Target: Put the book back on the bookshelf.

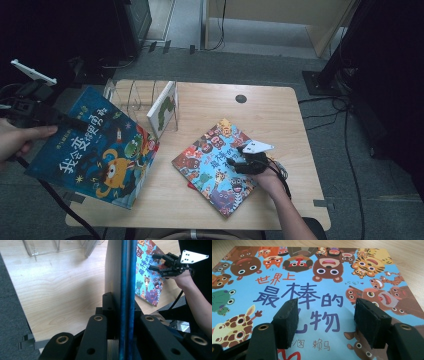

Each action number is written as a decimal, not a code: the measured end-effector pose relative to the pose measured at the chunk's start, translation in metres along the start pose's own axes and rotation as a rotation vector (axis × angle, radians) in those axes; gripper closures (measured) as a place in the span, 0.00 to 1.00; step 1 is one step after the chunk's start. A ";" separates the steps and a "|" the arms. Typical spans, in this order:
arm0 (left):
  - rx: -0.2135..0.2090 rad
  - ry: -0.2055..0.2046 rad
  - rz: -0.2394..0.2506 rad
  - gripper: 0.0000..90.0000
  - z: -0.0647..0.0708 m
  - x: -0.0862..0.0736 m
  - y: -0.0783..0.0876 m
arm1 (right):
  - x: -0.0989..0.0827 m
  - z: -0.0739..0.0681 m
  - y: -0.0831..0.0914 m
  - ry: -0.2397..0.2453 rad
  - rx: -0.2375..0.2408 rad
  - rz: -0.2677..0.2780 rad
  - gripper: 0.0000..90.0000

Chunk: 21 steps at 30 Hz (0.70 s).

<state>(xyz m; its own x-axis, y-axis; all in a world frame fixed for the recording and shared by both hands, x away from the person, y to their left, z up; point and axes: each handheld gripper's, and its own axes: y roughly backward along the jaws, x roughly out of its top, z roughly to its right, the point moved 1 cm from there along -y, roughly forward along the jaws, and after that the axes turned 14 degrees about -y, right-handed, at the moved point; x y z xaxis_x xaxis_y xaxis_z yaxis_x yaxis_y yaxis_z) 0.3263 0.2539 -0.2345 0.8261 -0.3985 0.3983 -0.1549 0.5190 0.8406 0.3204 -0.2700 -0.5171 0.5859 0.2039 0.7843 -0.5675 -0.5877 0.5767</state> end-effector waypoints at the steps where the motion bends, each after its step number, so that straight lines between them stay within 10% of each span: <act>1: 0.001 0.006 0.001 0.92 -0.002 -0.001 0.001 | 0.000 0.000 0.000 0.000 0.000 0.000 0.40; 21: 0.109 0.145 -0.008 0.92 -0.050 0.005 0.016 | 0.000 0.000 0.000 -0.001 -0.003 -0.001 0.41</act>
<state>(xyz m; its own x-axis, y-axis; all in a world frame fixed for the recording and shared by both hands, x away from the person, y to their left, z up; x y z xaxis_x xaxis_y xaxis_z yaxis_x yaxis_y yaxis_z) 0.3551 0.2978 -0.2372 0.8959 -0.2847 0.3410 -0.1996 0.4277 0.8816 0.3201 -0.2700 -0.5170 0.5872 0.2035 0.7835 -0.5686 -0.5851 0.5782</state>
